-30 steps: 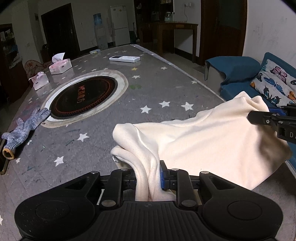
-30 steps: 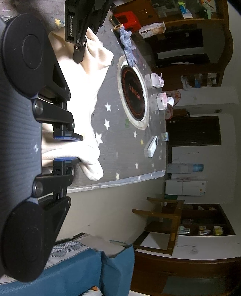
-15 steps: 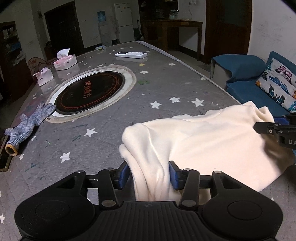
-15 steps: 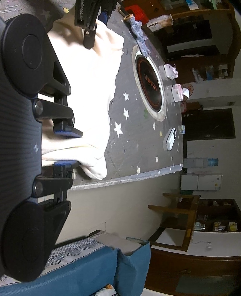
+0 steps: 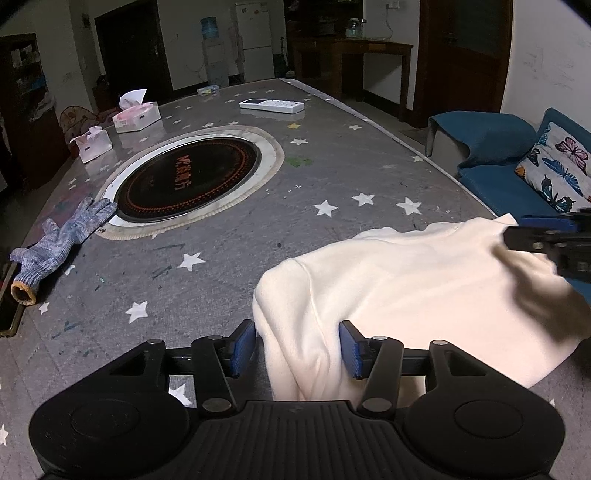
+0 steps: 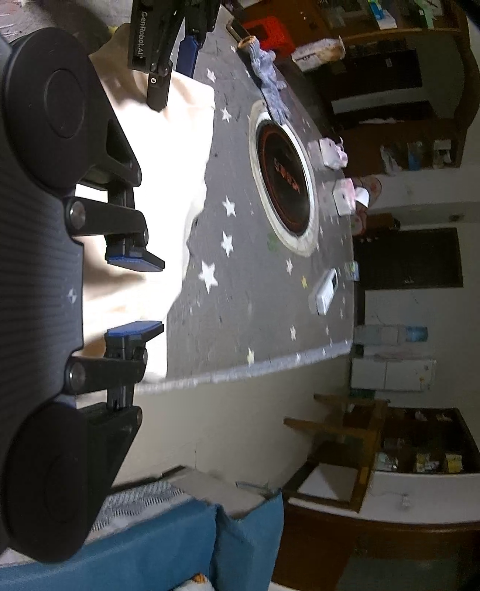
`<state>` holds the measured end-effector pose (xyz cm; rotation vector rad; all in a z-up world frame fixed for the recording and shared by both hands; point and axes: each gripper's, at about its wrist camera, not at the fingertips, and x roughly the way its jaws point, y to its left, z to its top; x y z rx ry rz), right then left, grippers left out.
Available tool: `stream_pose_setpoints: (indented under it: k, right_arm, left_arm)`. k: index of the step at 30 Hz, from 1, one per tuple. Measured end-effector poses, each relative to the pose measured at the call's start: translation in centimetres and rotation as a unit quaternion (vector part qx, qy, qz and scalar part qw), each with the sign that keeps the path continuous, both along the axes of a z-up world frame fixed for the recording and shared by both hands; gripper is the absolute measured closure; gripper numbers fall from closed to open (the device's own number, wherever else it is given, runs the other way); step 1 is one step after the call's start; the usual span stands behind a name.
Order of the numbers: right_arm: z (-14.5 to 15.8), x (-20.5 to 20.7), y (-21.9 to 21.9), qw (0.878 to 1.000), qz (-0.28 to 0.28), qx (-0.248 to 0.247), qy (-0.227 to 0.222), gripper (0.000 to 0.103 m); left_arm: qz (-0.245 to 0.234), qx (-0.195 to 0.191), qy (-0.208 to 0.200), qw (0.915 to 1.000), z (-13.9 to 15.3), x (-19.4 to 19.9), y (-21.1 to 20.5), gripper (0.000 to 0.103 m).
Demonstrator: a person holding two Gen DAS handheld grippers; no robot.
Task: Fold clothes
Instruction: 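Open both grippers to release the folded cream sweatshirt, then withdraw both grippers up from the folded sweatshirt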
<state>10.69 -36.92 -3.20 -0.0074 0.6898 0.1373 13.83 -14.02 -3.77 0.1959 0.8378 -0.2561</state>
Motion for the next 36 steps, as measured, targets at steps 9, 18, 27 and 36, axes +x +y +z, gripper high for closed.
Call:
stream_pose_setpoints:
  k: [9, 18, 27, 36]
  right_arm:
    - [-2.6, 2.8, 1.0, 1.000, 0.001, 0.006, 0.025, 0.080]
    - [-2.6, 3.4, 2.6, 0.999, 0.028, 0.016, 0.029, 0.081]
    - [-1.7, 4.1, 6.5, 0.995, 0.088, 0.033, 0.029, 0.081]
    - [-2.7, 5.8, 8.9, 0.995, 0.096, 0.027, 0.029, 0.081]
  left_arm:
    - [-0.001, -0.003, 0.007, 1.0000, -0.3, 0.4, 0.3, 0.045]
    - [0.001, -0.012, 0.006, 0.9999, 0.3, 0.5, 1.0, 0.041]
    - [0.014, -0.018, 0.001, 0.9997, 0.8, 0.9, 2.2, 0.039]
    - [0.031, -0.022, 0.010, 0.9992, 0.4, 2.0, 3.4, 0.038]
